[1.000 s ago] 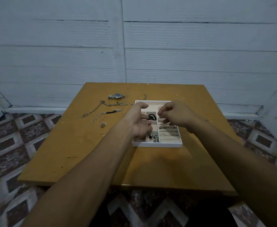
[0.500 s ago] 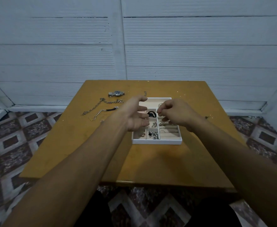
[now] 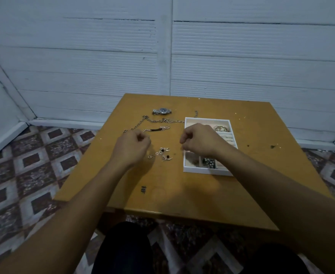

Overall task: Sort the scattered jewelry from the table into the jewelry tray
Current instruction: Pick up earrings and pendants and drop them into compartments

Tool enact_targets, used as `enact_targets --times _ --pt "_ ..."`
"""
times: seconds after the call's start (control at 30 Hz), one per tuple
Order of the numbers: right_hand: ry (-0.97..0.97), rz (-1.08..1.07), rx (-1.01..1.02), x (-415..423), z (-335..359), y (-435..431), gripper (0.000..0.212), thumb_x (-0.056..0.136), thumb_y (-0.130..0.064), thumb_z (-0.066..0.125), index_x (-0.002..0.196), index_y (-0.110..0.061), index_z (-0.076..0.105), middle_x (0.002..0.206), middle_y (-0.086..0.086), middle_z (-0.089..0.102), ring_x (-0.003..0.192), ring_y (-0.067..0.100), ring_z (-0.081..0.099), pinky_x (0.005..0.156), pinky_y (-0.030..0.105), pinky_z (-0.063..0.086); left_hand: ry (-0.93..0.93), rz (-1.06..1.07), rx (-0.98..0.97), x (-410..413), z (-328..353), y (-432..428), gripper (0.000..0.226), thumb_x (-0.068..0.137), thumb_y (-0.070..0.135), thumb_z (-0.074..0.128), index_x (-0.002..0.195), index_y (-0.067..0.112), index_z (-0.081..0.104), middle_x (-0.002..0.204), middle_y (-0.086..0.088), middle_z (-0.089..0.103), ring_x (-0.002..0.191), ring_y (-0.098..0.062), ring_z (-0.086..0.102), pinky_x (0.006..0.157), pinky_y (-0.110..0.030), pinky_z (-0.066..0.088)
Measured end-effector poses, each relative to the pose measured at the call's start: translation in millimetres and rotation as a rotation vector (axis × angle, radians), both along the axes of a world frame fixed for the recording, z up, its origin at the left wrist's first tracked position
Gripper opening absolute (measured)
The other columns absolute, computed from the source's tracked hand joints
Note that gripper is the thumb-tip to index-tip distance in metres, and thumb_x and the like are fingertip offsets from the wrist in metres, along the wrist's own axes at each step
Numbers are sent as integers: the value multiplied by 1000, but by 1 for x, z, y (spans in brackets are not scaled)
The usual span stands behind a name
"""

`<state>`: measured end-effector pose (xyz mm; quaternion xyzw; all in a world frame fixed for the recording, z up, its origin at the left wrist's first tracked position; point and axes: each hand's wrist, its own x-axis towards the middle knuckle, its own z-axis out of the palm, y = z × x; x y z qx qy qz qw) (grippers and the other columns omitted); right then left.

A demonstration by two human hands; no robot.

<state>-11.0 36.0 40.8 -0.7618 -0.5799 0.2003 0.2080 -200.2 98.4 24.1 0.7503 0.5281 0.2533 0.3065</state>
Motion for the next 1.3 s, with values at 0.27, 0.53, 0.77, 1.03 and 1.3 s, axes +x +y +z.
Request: enact_targets --times 0.27,0.53,0.77,1.03,1.3 --pt "-618 159 -96 -52 -26 18 19 93 -27 55 108 -19 64 110 7 63 117 29 43 92 42 39 144 -96 264 -19 -25 -12 17 92 19 55 98 17 71 98 3 67 86 -4 48 69 -18 34" --pt "-677 169 -128 -67 -38 14 24 94 -20 47 116 -14 51 116 9 58 116 30 42 94 45 33 214 -218 354 -22 -48 -22 22 93 23 50 106 17 67 106 2 64 109 -13 45 83 -19 30" --pt "-354 116 53 -55 -21 5 4 94 -19 46 92 -21 43 88 6 61 80 27 52 69 36 41 87 -151 242 -23 -43 -28 24 90 21 53 110 19 66 113 4 63 113 -13 49 91 -23 38" --pt "102 54 158 -36 14 -5 13 85 -12 64 81 -22 56 74 -6 57 68 10 51 56 19 37 -256 0 -21 -3 -32 -47 27 91 14 57 116 19 64 113 7 63 109 -7 55 89 -20 41" --pt "456 65 122 -28 38 -22 15 89 -4 57 89 -8 72 77 7 65 73 17 58 74 35 52 -577 -18 -321 15 -27 -59 32 95 12 54 124 25 58 113 11 62 96 5 55 61 -2 44"
